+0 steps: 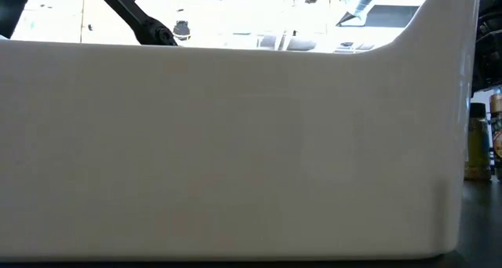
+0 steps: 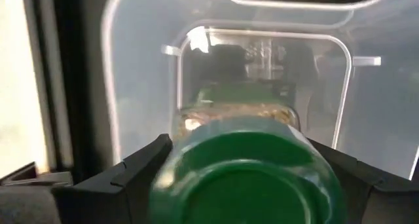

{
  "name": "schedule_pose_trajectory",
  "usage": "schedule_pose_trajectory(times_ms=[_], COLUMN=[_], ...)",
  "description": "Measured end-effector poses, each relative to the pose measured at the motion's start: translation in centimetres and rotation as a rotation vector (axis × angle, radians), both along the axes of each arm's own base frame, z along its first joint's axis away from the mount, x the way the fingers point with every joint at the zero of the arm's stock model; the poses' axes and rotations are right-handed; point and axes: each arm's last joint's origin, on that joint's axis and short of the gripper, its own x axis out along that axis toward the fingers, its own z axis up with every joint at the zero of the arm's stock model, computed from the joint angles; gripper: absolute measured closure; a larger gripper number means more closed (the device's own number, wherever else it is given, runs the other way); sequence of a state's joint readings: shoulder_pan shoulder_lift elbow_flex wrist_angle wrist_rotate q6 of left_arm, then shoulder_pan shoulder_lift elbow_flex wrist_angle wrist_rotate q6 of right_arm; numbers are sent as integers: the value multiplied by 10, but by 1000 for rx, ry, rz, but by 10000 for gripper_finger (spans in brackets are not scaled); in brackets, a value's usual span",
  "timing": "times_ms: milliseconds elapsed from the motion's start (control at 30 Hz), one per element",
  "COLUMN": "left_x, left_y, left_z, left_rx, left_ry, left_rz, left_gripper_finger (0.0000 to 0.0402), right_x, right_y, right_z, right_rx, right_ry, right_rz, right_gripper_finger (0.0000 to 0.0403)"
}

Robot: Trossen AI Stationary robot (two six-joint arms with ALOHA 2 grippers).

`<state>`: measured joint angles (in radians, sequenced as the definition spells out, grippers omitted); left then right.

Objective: Sort spices by type
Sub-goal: Put the top green seasoning bottle into the top transparent bin, then put the top black seasoning bottle into the top white bin

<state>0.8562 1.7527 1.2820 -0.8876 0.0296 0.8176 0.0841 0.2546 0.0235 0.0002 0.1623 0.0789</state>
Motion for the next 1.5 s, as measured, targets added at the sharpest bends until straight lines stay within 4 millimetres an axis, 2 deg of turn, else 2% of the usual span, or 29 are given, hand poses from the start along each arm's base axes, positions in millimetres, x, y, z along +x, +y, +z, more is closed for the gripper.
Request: schedule_pose_trajectory(times_ms=[733,967,1133,1367,1500], left_x=[0,-8,-24,-48,-62], left_y=[0,-2,-18,-48,-67], left_z=[46,79,111,153,169], left_rx=[-64,-22,41,49,47], left_ry=[35,-12,-95,-284,-338], left_rz=[96,144,212,564,641], left_gripper_finger=[111,111,111,111,111], right_x=[0,0,0,0,0], right_y=[0,0,0,0,0], right_z=[0,0,0,0,0], right_rx=[0,0,0,0,0], right_ry=[0,1,0,0,1], right_rz=[1,0,0,0,0], right_gripper_finger=[39,39,39,39,39])
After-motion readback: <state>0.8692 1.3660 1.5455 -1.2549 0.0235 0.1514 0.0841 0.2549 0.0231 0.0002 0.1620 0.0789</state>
